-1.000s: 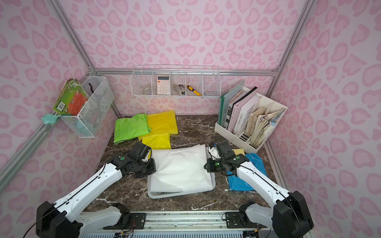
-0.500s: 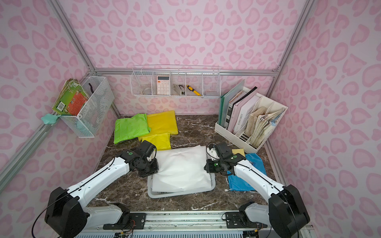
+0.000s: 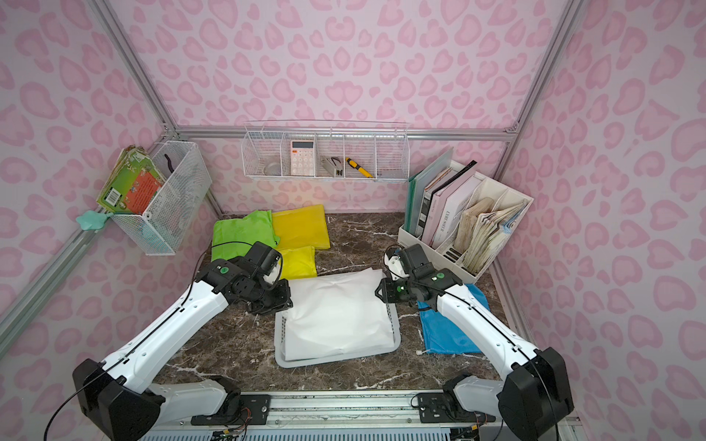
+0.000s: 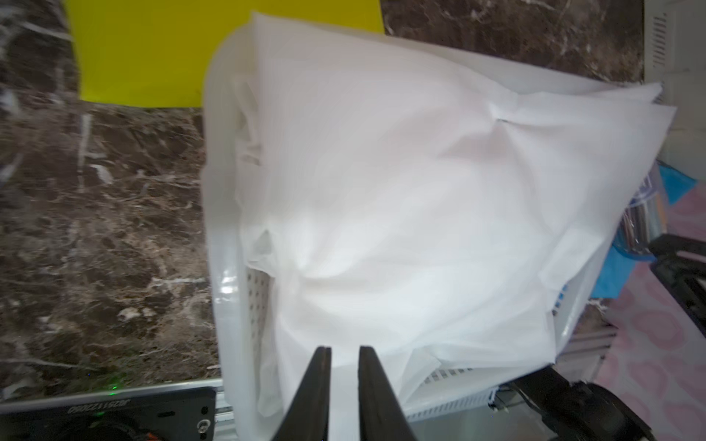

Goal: Put the folded raincoat in the basket
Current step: Place the raincoat in the basket.

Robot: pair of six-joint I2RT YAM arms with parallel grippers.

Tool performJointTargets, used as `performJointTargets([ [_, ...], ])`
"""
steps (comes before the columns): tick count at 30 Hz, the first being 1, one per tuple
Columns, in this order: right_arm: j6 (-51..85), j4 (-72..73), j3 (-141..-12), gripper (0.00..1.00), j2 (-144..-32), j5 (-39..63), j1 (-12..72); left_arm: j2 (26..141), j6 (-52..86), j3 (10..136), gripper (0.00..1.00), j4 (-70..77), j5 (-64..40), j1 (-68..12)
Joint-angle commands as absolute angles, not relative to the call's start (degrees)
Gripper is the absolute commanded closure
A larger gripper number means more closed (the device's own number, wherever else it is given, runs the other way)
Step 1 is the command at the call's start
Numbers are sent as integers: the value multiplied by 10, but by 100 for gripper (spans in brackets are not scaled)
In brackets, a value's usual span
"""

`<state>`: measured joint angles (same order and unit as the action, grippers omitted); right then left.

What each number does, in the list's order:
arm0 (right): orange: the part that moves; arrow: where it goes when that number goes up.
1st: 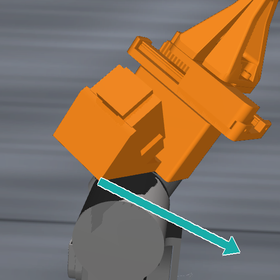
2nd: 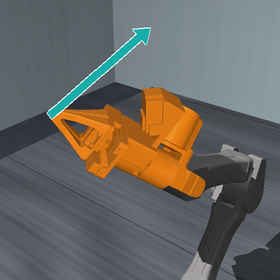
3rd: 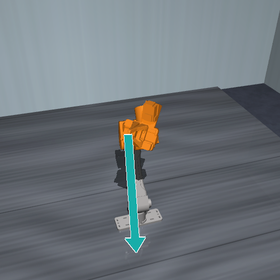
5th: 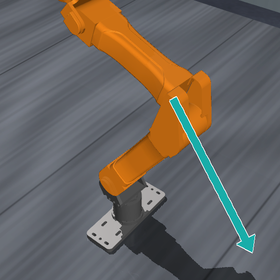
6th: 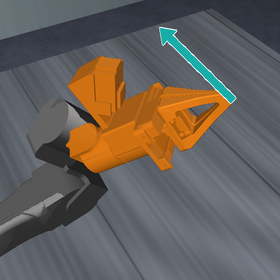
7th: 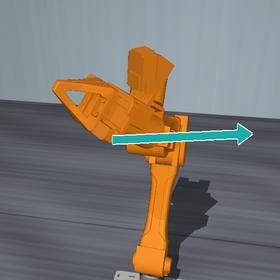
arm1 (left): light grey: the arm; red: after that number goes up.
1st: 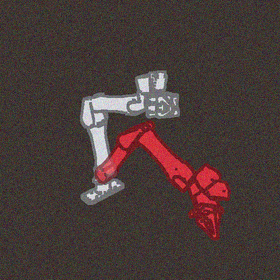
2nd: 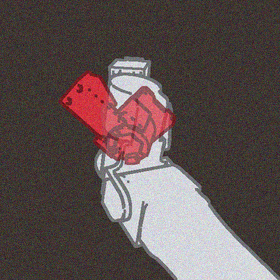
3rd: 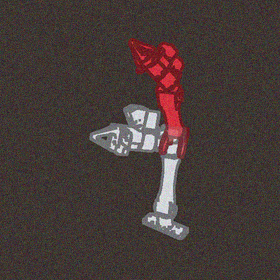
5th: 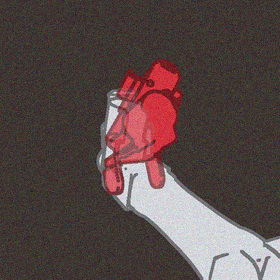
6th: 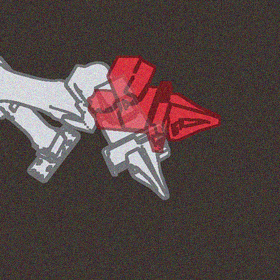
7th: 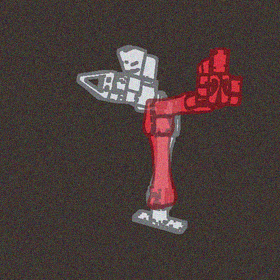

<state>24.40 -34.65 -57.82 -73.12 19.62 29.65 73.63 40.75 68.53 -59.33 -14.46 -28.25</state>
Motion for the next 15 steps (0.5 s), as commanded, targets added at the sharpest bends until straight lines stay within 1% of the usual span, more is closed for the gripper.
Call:
performJointTargets([
  [1,254,-316,-582,68,-752,251,300,752,400,660,96,-515,-266,-300],
  [2,260,-295,-580,71,-764,274,304,761,405,648,100,-504,-272,-308],
  [4,276,-269,-581,78,-792,295,311,777,412,630,100,-495,-273,-322],
  [10,290,-196,-589,81,-874,309,338,782,431,566,100,-480,-257,-349],
  [15,289,-198,-585,84,-929,234,333,779,445,515,100,-488,-240,-349],
])
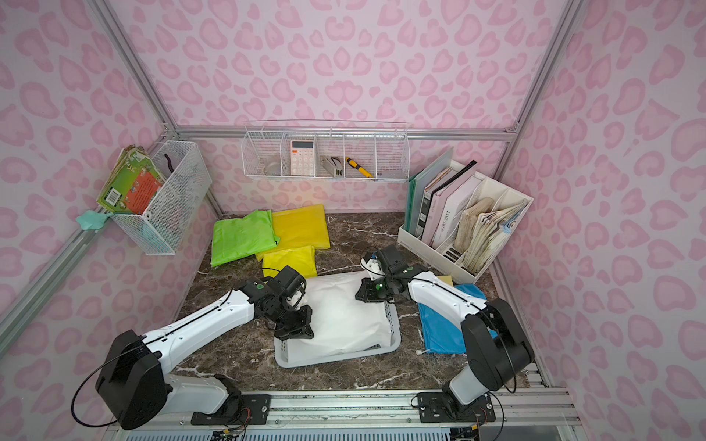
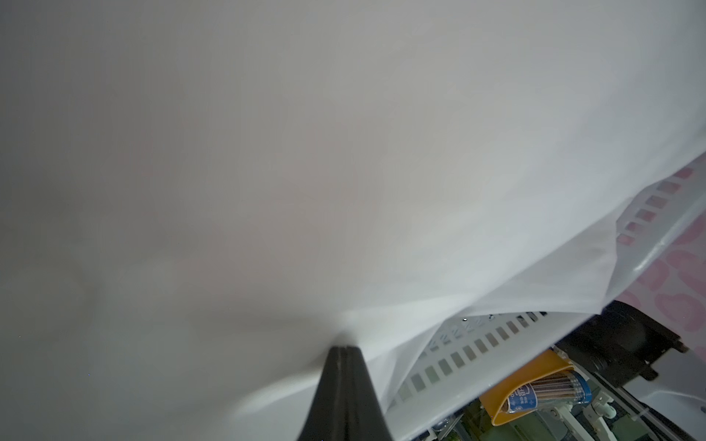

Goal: Put the folded raincoat in the basket
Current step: Place the raincoat in the basket.

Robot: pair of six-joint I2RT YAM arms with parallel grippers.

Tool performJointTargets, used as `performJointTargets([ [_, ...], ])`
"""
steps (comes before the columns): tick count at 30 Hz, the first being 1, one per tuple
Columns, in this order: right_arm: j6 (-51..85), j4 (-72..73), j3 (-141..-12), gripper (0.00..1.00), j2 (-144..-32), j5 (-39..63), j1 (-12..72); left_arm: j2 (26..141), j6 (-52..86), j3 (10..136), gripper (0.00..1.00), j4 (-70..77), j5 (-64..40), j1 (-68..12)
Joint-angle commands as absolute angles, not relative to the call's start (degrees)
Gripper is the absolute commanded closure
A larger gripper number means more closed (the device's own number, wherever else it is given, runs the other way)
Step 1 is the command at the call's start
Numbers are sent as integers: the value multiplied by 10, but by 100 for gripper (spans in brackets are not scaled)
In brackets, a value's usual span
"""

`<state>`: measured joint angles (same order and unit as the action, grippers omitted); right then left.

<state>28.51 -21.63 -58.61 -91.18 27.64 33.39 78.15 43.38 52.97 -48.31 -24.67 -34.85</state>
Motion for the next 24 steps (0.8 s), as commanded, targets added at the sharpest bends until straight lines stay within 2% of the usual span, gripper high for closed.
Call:
performJointTargets([
  [1,287,-196,-582,85,-937,224,331,779,446,506,100,-488,-241,-350],
  [9,281,-209,-601,85,-962,129,337,784,441,500,100,-521,-217,-350],
  [17,267,-178,-622,79,-897,189,368,784,411,630,100,-529,-212,-350],
  [24,301,-154,-613,81,-917,195,373,927,394,759,100,-529,-144,-336],
])
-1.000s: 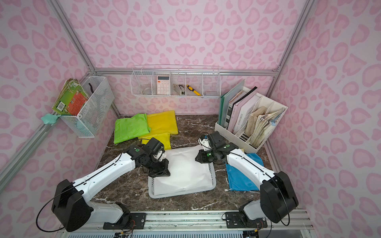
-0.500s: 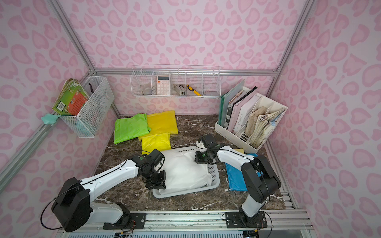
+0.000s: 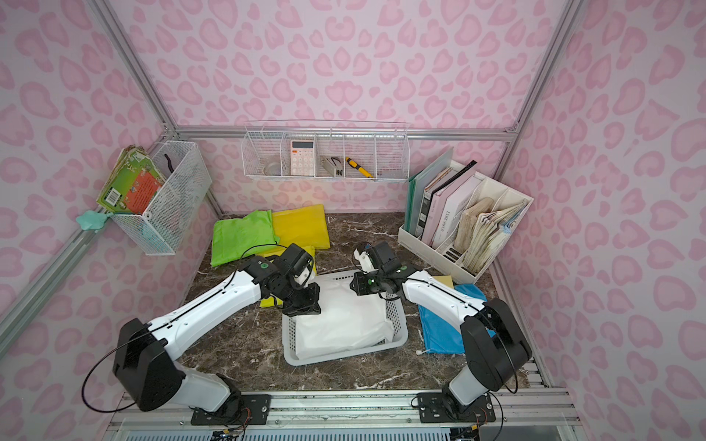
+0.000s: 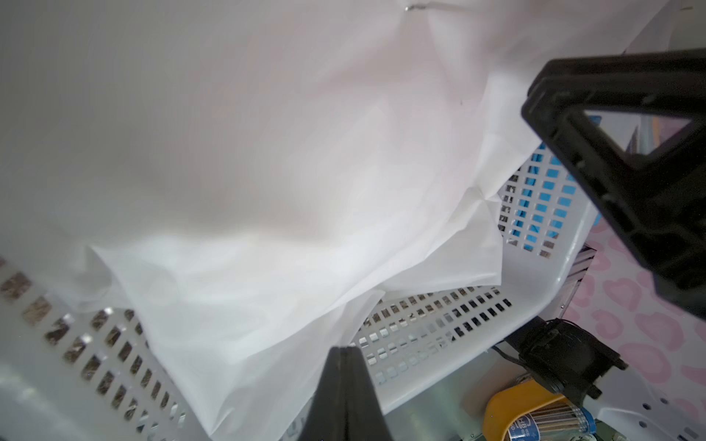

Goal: Put the folded raincoat in the basket
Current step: Place the raincoat in the basket.

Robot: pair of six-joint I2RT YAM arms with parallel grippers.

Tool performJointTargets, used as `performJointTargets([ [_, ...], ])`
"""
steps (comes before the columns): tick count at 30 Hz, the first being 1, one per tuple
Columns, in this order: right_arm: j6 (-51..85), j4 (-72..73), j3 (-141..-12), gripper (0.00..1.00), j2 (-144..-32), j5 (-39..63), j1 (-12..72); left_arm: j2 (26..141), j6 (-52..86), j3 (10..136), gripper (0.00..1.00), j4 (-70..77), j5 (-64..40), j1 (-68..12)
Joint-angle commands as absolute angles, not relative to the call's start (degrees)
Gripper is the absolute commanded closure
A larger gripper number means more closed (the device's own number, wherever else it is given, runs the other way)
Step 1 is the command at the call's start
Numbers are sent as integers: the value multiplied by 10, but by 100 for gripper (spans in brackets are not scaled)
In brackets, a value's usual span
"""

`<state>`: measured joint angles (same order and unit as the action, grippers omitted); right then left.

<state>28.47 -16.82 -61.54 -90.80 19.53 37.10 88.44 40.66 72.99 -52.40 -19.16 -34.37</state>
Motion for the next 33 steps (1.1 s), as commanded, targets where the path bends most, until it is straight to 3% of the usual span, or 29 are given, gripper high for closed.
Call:
performJointTargets([
  [1,304,-151,-612,81,-921,186,372,949,396,770,100,-530,-124,-331],
  [6,305,-140,-605,82,-945,161,368,1007,419,773,100,-520,-42,-304],
  [21,307,-153,-595,83,-983,73,341,1071,441,745,100,-539,2,-293],
  [27,286,-140,-598,83,-942,136,353,1022,430,766,100,-553,-16,-294],
  [33,296,-114,-613,85,-945,221,389,971,411,759,100,-493,-137,-304],
])
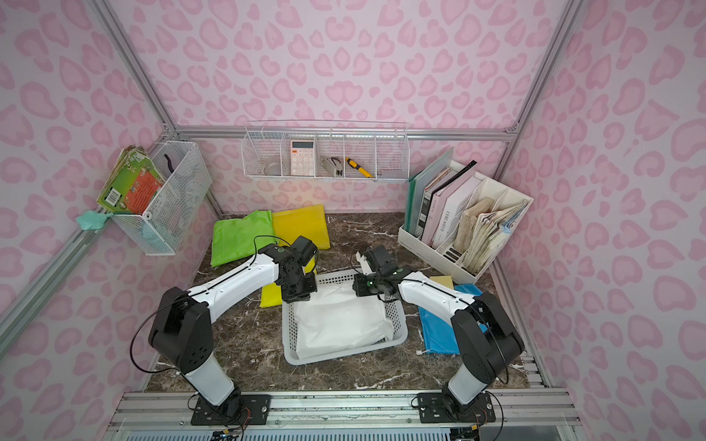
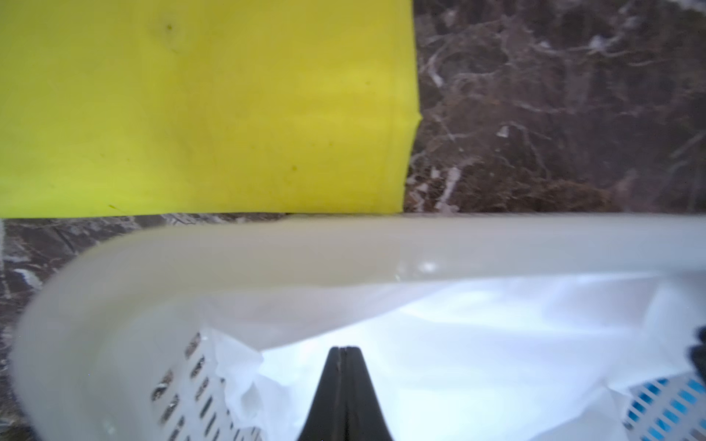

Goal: Put the folded raincoat in the basket
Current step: Place the raincoat in the basket.

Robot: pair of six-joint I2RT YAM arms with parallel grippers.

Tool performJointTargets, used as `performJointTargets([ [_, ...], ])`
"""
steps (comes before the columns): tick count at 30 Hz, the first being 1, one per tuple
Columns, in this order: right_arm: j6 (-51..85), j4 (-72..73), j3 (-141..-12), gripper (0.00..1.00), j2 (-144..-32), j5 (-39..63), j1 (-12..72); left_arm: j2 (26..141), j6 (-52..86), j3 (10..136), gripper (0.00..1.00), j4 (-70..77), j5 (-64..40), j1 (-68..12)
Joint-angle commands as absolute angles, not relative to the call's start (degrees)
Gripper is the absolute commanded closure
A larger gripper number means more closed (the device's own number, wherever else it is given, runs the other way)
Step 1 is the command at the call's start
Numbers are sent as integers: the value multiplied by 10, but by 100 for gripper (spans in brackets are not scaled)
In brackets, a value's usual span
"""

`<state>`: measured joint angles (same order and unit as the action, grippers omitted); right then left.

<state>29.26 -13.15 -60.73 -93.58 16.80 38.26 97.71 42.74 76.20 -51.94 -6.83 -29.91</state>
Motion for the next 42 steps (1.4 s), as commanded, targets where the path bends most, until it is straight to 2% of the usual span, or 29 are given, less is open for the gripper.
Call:
performJointTargets([
  [1,305,-109,-615,86,-957,234,394,977,410,758,100,-480,-155,-307],
  [6,319,-93,-622,90,-1009,213,411,1024,425,756,100,-467,-153,-323],
  [10,319,-134,-623,93,-1037,117,391,1038,454,730,100,-483,-104,-321],
  [21,301,-181,-599,92,-976,-20,384,1007,462,680,100,-504,-65,-319],
  [24,285,-172,-590,90,-943,4,388,987,458,693,100,-513,-63,-319],
  [31,278,-162,-570,88,-907,177,407,932,441,727,100,-501,-129,-339],
  [35,287,-174,-554,88,-912,154,432,941,447,723,100,-499,-155,-382],
  [42,304,-165,-519,89,-925,114,394,956,484,661,100,-499,-129,-412],
])
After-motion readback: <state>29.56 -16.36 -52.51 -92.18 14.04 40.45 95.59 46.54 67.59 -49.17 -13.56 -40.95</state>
